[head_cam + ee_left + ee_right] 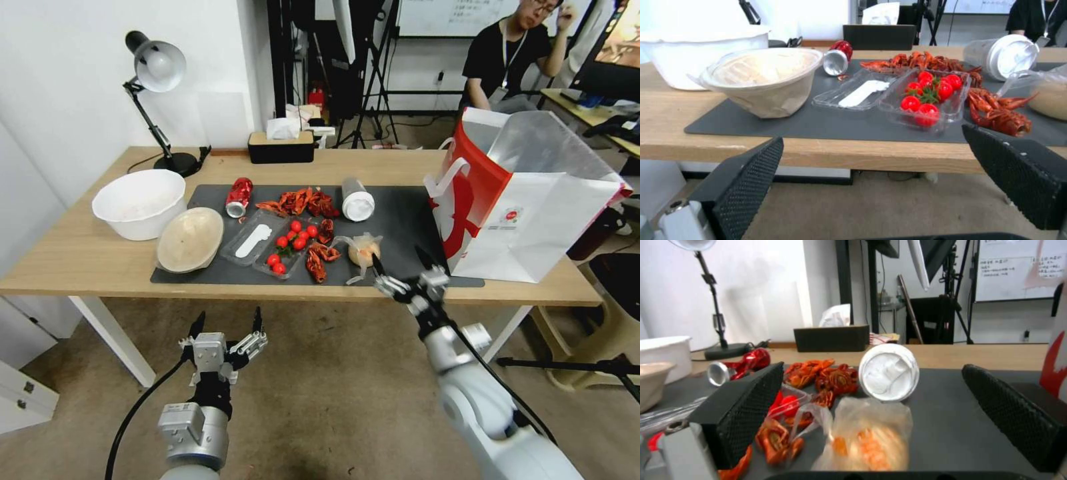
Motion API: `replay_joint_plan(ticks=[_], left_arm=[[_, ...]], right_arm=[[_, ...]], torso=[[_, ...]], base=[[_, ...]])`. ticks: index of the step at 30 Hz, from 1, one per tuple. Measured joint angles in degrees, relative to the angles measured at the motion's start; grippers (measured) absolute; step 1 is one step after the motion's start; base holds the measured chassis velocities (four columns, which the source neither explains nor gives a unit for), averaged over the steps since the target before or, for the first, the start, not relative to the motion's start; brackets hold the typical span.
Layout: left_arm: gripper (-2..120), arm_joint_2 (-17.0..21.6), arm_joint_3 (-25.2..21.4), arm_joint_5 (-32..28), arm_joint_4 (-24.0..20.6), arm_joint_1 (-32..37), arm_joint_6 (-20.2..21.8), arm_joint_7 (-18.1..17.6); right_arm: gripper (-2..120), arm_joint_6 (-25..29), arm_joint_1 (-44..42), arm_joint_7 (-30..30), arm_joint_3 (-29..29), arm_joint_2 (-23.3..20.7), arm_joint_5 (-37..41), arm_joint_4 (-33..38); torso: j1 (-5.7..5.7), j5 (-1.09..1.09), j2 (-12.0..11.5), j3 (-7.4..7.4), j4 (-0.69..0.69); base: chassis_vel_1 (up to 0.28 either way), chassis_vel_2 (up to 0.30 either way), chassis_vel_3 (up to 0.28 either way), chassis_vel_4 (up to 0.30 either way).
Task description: Pick up the trash from the table and place it into the takeout bag.
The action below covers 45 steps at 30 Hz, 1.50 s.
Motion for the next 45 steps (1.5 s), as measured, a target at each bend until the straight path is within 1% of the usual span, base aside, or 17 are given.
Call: replay_joint_plan(ticks=[1, 2, 5, 6, 10, 19, 26, 29, 32, 33, 34, 35, 37, 40, 41, 42, 45], left_arm=[[100, 0.18, 0.11, 0.0, 0.0, -0.14, 0.0, 0.03], [100, 0.18, 0.11, 0.0, 0.0, -0.14, 0.0, 0.03], [100, 0.56, 0.44, -0.23, 0.14, -0.6, 0.0, 0.12], [100, 0.56, 0.44, -0.23, 0.14, -0.6, 0.0, 0.12], [100, 0.91, 0.88, -0.39, 0.46, -0.82, 0.0, 0.26], [100, 0.94, 0.86, -0.39, 0.37, -0.48, 0.0, 0.28], [100, 0.89, 0.64, -0.48, 0.18, -0.44, -0.01, 0.28], [100, 0.87, 0.62, -0.48, 0.14, -0.44, -0.01, 0.28], [100, 0.8, 0.49, -0.48, 0.11, -0.51, -0.01, 0.27], [100, 0.8, 0.49, -0.48, 0.11, -0.51, -0.01, 0.27], [100, 0.75, 0.49, -0.48, 0.11, -0.58, -0.01, 0.26], [100, 0.71, 0.51, -0.48, 0.12, -0.64, -0.01, 0.26], [100, 0.54, 0.67, -0.44, 0.19, -0.77, -0.01, 0.25], [100, 0.5, 0.71, -0.43, 0.2, -0.8, -0.01, 0.25], [100, 0.46, 0.72, -0.41, 0.2, -0.8, -0.01, 0.24], [100, 0.46, 0.72, -0.41, 0.2, -0.8, -0.01, 0.24], [100, 0.45, 0.7, -0.41, 0.2, -0.76, -0.01, 0.23]], right_arm=[[100, -1.57, 0.65, 0.85, -0.25, 0.13, -0.42, 0.0], [100, -1.57, 0.65, 0.85, -0.25, 0.13, -0.42, 0.0], [100, -5.65, 1.71, 3.31, -0.75, 0.51, -1.29, 0.21], [100, -5.65, 1.71, 3.31, -0.75, 0.51, -1.29, 0.21], [100, -12.49, 5.17, 6.62, -2.47, 1.39, -1.41, -1.39], [100, -16.24, 10.62, 6.4, -5.04, 1.78, 1.6, -6.23], [100, -18.62, 11.91, 5.53, -5.99, 2.89, 1.95, -8.34], [96, -19.03, 11.94, 5.47, -6.38, 3.26, 1.94, -8.74], [84, -19.15, 11.8, 5.63, -6.63, 3.55, 1.94, -8.95], [84, -19.15, 11.8, 5.63, -6.63, 3.55, 1.94, -8.95], [78, -19.15, 11.68, 5.66, -6.65, 3.66, 1.94, -9.01], [75, -19.14, 11.62, 5.68, -6.65, 3.74, 1.97, -9.02], [65, -19.46, 11.46, 5.91, -6.62, 3.76, 2.9, -8.92], [61, -19.62, 11.41, 6.02, -6.57, 3.71, 3.23, -8.83], [50, -19.68, 11.3, 6.11, -6.43, 3.58, 3.47, -8.77], [50, -19.68, 11.3, 6.11, -6.43, 3.58, 3.47, -8.77], [38, -19.68, 11.12, 6.11, -6.09, 3.23, 3.68, -8.61]], torso=[[0.0, -0.01, 0.0, 0.0, -0.01], [0.0, -0.01, 0.0, 0.0, -0.01], [-0.01, -0.01, 0.0, 0.0, -0.04], [-0.01, -0.01, 0.0, 0.0, -0.04], [0.0, 0.0, 0.0, 0.0, -0.02], [-0.01, -0.01, 0.01, 0.0, -0.02], [-0.01, -0.01, 0.01, -0.01, -0.02], [-0.01, 0.0, 0.01, -0.01, -0.02], [-0.01, -0.01, 0.01, -0.01, -0.02], [-0.01, -0.01, 0.01, -0.01, -0.02], [-0.01, -0.01, 0.01, -0.01, -0.02], [-0.01, 0.0, 0.01, -0.01, -0.02], [-0.01, 0.0, 0.01, -0.01, -0.02], [-0.01, -0.01, 0.01, -0.01, -0.02], [-0.02, 0.0, 0.01, -0.01, -0.02], [-0.02, 0.0, 0.01, -0.01, -0.02], [-0.01, 0.0, 0.01, -0.01, -0.02]], base=[[0.0, 0.0, 0.0, 0.0], [0.0, 0.0, 0.0, 0.0], [0.0, 0.0, 0.0, 0.0], [0.0, 0.0, 0.0, 0.0], [0.0, 0.0, 0.0, 0.0], [0.0, 0.0, 0.0, 0.0], [0.0, 0.0, 0.0, 0.0], [0.0, 0.0, 0.0, 0.0], [0.0, 0.0, 0.0, 0.0], [0.0, 0.0, 0.0, 0.0], [0.0, 0.0, 0.0, 0.0], [0.0, 0.0, 0.0, 0.0], [0.0, 0.0, 0.0, 0.0], [0.0, 0.0, 0.0, 0.0], [0.0, 0.0, 0.0, 0.0], [0.0, 0.0, 0.0, 0.0], [0.0, 0.0, 0.0, 0.0]])
